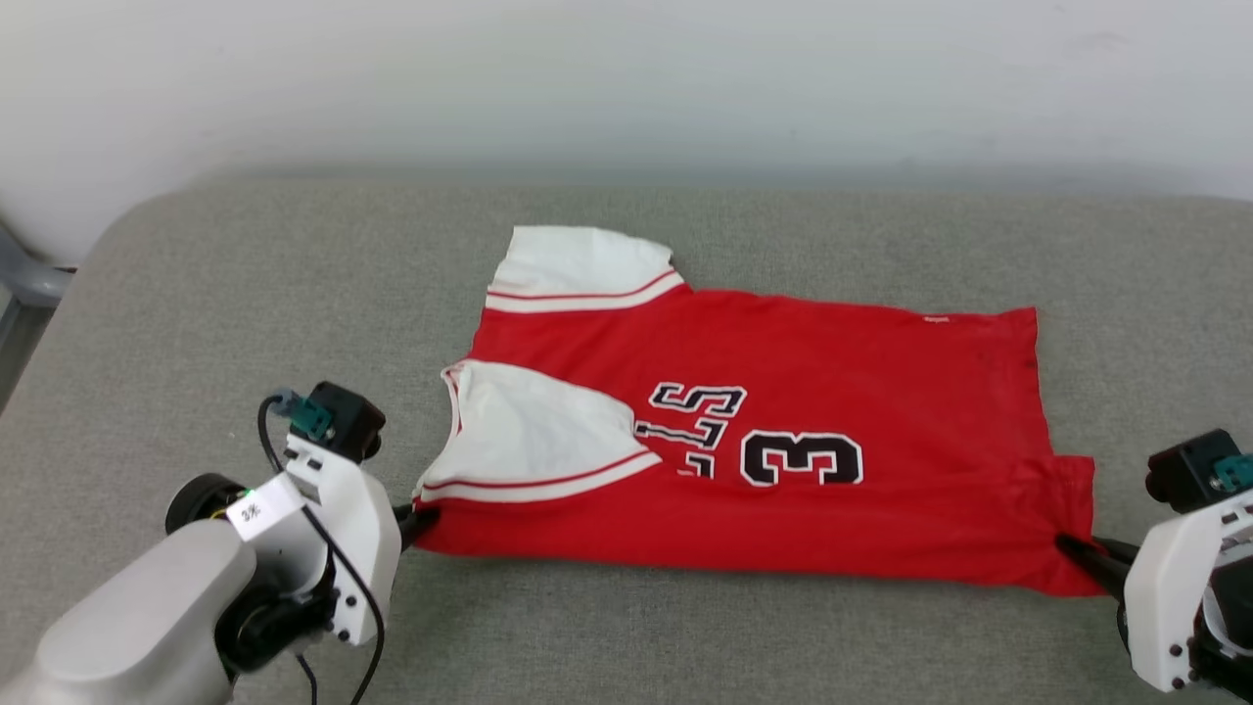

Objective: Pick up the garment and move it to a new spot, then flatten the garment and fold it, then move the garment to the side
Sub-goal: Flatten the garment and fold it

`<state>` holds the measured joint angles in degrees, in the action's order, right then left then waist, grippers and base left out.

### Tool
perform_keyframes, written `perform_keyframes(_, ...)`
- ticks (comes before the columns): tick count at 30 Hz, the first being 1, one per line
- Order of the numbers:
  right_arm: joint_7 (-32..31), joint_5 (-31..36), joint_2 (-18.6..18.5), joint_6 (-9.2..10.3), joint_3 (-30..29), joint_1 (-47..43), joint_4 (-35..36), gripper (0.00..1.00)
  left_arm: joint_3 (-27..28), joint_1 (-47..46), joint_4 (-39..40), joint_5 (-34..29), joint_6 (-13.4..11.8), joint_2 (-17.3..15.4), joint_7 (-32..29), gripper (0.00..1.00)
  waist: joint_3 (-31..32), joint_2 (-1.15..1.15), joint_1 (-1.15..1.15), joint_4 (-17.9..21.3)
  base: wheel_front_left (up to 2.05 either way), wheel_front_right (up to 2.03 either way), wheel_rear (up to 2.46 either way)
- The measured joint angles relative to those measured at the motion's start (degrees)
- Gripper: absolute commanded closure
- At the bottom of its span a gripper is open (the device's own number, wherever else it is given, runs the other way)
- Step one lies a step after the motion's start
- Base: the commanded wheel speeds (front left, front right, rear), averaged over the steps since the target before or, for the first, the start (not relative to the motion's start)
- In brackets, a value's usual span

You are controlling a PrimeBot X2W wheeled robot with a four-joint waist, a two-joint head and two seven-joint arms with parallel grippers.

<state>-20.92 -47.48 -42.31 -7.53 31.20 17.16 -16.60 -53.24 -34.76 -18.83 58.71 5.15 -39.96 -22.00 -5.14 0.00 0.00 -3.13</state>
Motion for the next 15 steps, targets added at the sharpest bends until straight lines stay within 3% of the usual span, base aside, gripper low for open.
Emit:
perform_keyframes(8,0.4,-0.5,-1.5,0.01,-3.1,-6.8,4.7,1.0,-0.4,7.2,8.8,2.0,-3.7,-4.9,-0.9,1.0,2.7,0.0,0.0,-0.1,0.0,0.0,0.0)
perform_keyframes(15,-0.7,0.1,-1.6,0.0,-7.1,-13.7,6.8,1.0,-1.5,12.8,12.5,3.6,-6.5,-6.5,-0.9,1.0,2.8,0.0,0.0,-0.5,0.0,0.0,0.0)
